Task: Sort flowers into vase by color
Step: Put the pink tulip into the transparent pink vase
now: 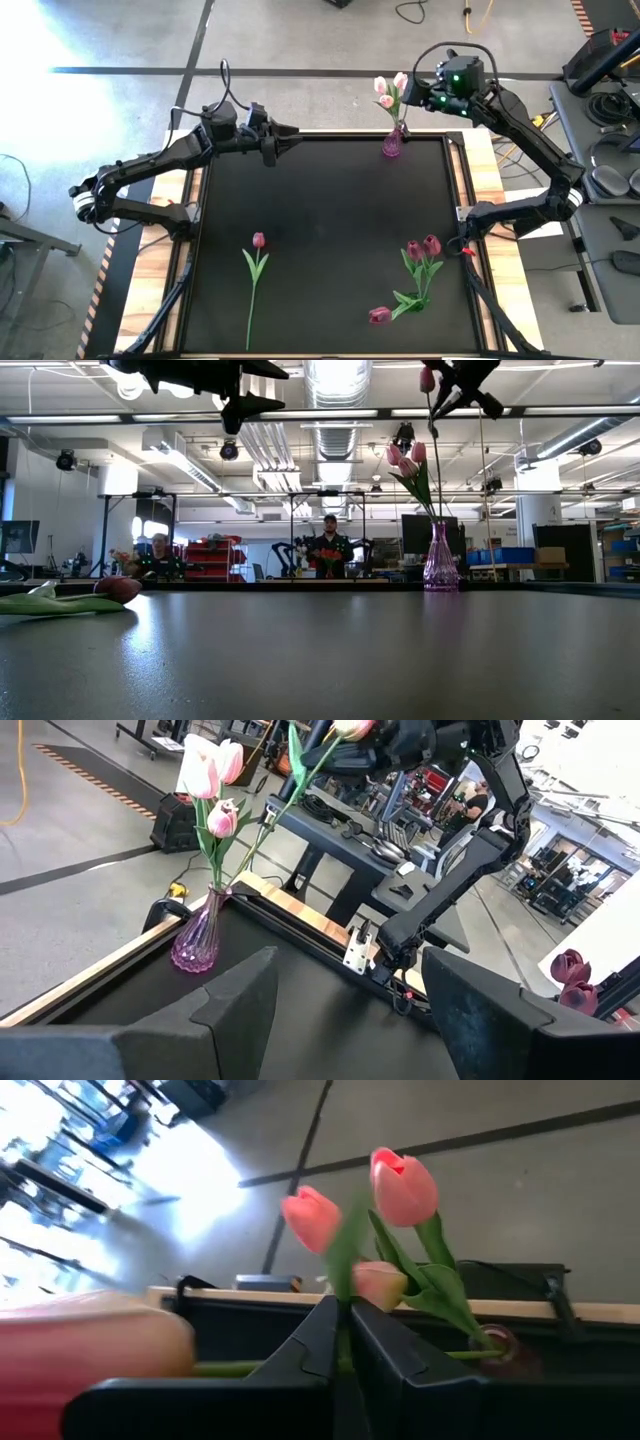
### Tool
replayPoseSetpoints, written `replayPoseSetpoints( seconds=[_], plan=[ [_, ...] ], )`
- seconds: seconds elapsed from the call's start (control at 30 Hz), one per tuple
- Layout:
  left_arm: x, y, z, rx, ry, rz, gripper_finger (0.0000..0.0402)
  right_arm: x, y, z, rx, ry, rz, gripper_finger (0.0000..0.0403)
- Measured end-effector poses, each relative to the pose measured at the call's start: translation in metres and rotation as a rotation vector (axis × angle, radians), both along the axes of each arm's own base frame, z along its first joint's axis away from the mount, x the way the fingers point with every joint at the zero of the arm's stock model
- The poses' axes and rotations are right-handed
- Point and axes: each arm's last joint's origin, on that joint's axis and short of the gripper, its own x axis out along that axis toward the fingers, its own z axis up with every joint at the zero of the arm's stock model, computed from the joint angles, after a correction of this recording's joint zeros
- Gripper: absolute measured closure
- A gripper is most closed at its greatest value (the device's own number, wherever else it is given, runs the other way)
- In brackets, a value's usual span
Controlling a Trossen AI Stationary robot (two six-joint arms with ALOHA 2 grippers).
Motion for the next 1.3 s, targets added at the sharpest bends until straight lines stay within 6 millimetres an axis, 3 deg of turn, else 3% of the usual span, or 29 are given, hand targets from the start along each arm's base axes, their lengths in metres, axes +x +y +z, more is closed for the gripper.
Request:
replayPoseSetpoints(
  seconds=[0.3, 0.5, 0.67, 1.03, 1.3],
  plan=[
    [0.0, 0.0, 0.0, 0.0, 0.0, -0.002, 0.017, 0.009, -0.01, -0.011, -0.039, 0.121, 0.063, 0.0288],
    [0.0, 0.0, 0.0, 0.0, 0.0, -0.002, 0.017, 0.003, -0.014, -0.013, -0.104, 0.246, 0.109, 0.024],
    [0.0, 0.0, 0.0, -0.002, 0.001, -0.002, 0.017, -0.005, -0.019, -0.016, -0.115, 0.318, 0.117, 0.0238],
    [0.0, 0.0, -0.001, -0.018, 0.002, -0.001, 0.017, -0.01, -0.029, -0.016, -0.151, 0.37, 0.123, 0.0274],
    [0.0, 0.0, -0.001, -0.026, 0.002, 0.0, 0.017, -0.015, -0.023, 0.02, -0.27, 0.355, 0.135, 0.0211]
  ],
)
